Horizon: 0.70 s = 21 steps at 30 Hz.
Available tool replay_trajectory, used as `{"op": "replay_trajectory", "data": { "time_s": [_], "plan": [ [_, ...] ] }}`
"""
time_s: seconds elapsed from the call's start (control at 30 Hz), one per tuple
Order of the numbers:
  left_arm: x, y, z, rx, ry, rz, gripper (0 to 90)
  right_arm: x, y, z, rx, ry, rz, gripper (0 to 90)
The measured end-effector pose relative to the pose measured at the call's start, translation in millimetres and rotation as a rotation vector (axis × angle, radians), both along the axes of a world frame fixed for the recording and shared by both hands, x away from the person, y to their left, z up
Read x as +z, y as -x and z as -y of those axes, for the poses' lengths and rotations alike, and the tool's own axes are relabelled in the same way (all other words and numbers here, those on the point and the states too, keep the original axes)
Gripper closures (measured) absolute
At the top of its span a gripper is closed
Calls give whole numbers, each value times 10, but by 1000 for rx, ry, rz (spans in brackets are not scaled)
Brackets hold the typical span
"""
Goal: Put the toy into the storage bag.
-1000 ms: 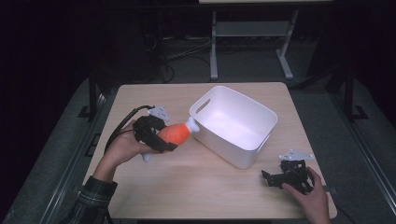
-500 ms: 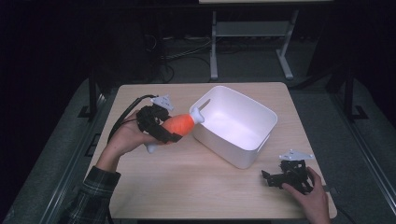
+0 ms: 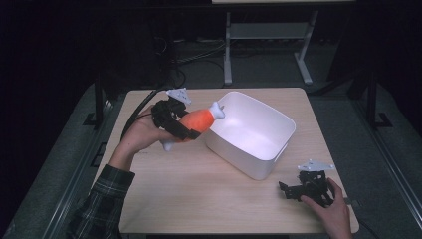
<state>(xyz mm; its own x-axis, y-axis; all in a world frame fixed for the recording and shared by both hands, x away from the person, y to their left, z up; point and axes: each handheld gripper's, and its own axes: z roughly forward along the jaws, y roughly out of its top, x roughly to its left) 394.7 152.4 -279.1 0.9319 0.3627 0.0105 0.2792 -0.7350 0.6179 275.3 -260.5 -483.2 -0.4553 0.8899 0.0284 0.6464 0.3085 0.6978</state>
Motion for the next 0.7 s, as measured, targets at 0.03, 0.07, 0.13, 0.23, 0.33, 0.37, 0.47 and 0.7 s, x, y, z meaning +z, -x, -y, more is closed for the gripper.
{"op": "replay_trajectory", "data": {
  "time_s": [0.03, 0.07, 0.13, 0.23, 0.33, 0.37, 0.47, 0.7],
  "plan": [
    [6, -23, 21, 2, 3, -4, 223, 0, -1, 1, 1, 0, 0, 0],
    [12, -36, 32, 1, 0, -3, 223, 0, -1, 0, 1, 0, 1, 0],
    [24, -71, 66, -1, -3, 2, 223, 0, 0, 0, 0, 0, 0, 0],
    [35, -128, 117, -8, 8, 11, 223, 1, -1, 0, 0, 0, 0, 0],
    [39, -181, 172, -20, -3, 15, 223, 0, 0, 0, 0, 0, 0, 0],
    [39, -196, 190, -18, 1, 16, 223, 0, -1, 0, 0, 0, 1, 0],
    [50, -248, 230, -28, 4, 20, 223, 0, -1, 1, 1, 0, 1, 0],
    [79, -370, 331, -33, 4, 28, 223, 1, 0, 1, -1, 1, 0, 0]
  ]
}}
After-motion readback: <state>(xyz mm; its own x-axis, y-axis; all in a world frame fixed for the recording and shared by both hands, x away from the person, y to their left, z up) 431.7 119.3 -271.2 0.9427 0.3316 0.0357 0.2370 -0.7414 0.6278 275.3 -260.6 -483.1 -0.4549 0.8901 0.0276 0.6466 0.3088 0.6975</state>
